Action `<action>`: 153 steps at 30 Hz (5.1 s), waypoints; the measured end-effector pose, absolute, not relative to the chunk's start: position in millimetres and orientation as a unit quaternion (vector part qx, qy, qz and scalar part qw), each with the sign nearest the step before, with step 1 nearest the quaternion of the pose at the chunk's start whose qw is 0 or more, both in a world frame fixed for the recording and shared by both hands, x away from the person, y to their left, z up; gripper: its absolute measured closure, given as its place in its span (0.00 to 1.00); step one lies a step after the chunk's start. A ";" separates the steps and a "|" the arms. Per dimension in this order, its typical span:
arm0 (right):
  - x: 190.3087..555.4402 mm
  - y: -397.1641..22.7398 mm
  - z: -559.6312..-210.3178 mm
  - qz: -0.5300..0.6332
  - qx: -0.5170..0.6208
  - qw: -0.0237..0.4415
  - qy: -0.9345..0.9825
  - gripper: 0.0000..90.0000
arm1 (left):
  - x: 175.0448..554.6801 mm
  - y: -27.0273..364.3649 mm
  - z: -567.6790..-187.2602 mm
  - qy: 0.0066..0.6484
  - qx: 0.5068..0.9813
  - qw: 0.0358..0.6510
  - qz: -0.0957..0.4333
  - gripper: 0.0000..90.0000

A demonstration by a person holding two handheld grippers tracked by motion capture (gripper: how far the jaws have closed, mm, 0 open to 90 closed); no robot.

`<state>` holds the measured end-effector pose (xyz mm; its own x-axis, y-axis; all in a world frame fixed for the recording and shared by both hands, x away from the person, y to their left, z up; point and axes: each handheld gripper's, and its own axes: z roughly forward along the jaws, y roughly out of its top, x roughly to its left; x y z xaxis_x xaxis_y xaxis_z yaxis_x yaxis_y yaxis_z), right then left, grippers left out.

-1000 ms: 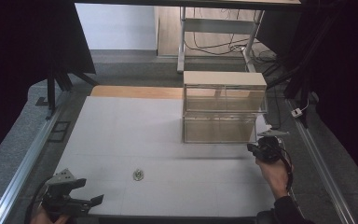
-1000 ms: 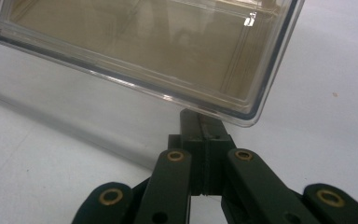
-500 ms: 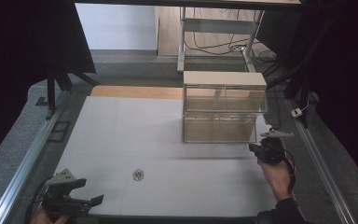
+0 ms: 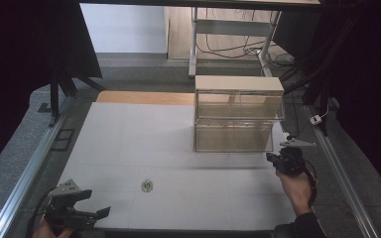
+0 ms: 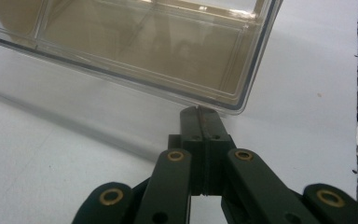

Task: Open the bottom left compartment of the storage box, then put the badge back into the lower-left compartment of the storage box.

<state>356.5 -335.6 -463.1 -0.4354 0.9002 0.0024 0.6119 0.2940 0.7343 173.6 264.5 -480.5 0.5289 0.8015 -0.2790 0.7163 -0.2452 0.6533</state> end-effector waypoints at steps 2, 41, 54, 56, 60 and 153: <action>356.3 -335.8 -462.9 0.341 0.487 0.212 0.775 1.00 | 173.6 264.4 -480.5 0.482 0.787 0.381 0.055 0.06; 344.8 -335.9 -448.1 0.388 0.490 0.231 0.746 1.00 | 175.4 264.9 -480.8 0.482 0.786 0.383 0.049 0.06; 350.3 -333.6 -438.1 0.406 0.485 0.234 0.738 1.00 | 175.5 264.5 -480.8 0.483 0.787 0.381 0.051 0.06; 351.7 -333.0 -435.6 0.410 0.485 0.234 0.736 1.00 | 175.6 264.5 -480.8 0.484 0.787 0.380 0.052 0.06; 354.4 -331.0 -431.2 0.417 0.481 0.233 0.735 1.00 | 175.3 264.5 -480.5 0.485 0.786 0.380 0.055 0.05; 378.7 -323.3 -399.1 0.440 0.464 0.254 0.726 1.00 | 211.2 229.2 -481.7 0.438 0.806 0.393 0.072 0.00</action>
